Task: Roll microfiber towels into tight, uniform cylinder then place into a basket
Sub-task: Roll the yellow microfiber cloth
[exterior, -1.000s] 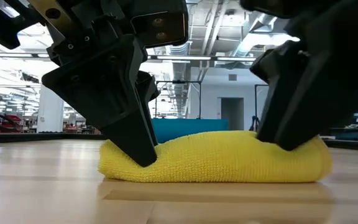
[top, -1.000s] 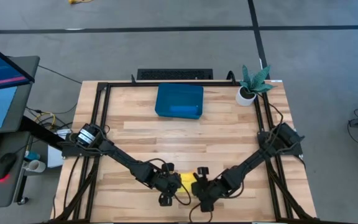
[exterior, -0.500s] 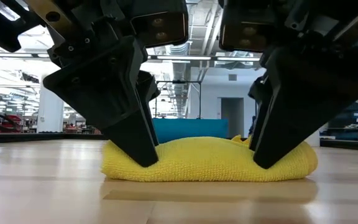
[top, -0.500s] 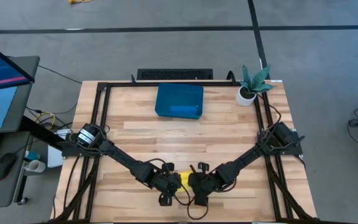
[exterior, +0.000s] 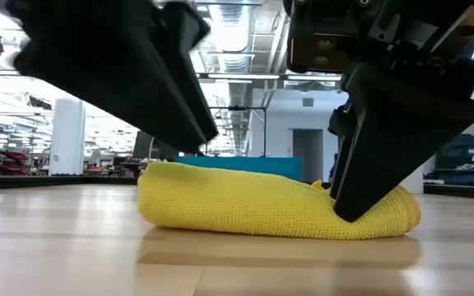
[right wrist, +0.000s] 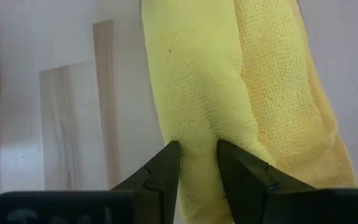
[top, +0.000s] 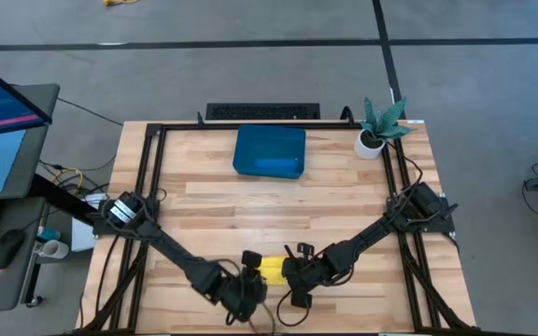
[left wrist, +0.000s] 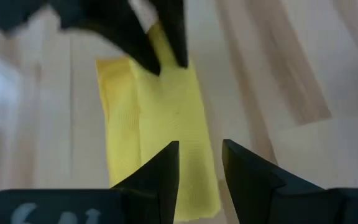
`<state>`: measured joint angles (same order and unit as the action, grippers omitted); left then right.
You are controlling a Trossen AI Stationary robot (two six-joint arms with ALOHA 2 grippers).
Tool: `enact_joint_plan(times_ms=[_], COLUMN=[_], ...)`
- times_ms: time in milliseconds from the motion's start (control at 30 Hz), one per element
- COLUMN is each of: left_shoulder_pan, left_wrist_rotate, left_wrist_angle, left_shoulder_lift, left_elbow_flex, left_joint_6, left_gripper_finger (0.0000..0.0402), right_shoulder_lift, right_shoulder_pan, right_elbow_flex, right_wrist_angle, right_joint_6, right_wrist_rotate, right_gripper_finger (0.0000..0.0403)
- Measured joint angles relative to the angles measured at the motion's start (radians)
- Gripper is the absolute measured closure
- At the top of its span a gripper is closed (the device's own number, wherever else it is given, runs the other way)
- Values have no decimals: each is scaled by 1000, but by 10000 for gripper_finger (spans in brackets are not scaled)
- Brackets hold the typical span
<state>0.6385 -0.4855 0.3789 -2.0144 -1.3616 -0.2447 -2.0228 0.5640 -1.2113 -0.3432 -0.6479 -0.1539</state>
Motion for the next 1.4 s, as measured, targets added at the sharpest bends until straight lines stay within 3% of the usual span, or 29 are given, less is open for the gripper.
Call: enact_joint_plan(times_ms=[167,500,900,1100,1400], left_shoulder_pan=[55,7,-46,-62,-66], left_wrist_rotate=[-105,-105,46,66,90], left_wrist_angle=[-23,-16,-40,-69,-87], left_shoulder_lift=[-5,-71,-61,-60,-62], left_elbow_flex=[-3,-3,56,90,97], left_joint_6=[111,92,-29,-129,-129], left_gripper_finger=[287,287,287,287,300], right_shoulder_lift=[0,0,-1,-1,10], right_shoulder_pan=[-4,-6,-3,-4,-17], right_elbow_flex=[3,4,4,4,5], right_wrist_angle=[12,18,28,28,32], right_joint_6=[0,-1,-1,-10,-62], right_wrist_rotate=[7,22,25,34,58], right_gripper_finger=[266,267,268,264,264])
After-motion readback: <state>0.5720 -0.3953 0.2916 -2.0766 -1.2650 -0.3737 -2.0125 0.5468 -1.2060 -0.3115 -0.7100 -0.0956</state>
